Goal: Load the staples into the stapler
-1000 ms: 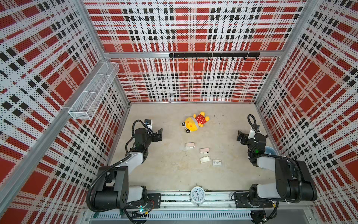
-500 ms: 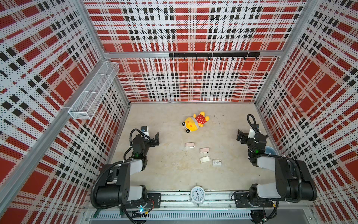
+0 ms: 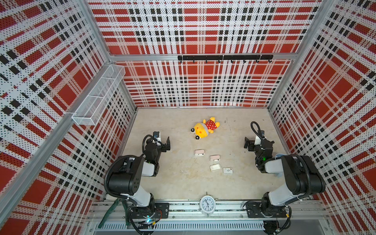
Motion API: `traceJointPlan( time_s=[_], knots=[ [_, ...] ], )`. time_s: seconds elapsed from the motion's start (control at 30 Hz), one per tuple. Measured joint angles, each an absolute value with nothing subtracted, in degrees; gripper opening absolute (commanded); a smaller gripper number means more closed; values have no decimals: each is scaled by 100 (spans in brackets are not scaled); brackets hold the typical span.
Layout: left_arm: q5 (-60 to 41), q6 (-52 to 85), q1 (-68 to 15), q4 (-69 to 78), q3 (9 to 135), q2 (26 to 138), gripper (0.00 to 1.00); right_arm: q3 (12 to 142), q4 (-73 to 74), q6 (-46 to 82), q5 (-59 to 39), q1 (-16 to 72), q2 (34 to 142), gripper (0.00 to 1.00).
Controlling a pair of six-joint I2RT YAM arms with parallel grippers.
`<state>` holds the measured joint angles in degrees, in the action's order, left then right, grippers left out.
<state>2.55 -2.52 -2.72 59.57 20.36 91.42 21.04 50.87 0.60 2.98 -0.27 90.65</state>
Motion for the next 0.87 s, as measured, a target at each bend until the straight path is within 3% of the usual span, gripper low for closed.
traceJointPlan(
  time_s=[0.87],
  knots=[
    [405, -285, -311, 5308, 2255, 9102, 99, 2215, 5039, -93, 377, 69, 9080, 100]
  ],
)
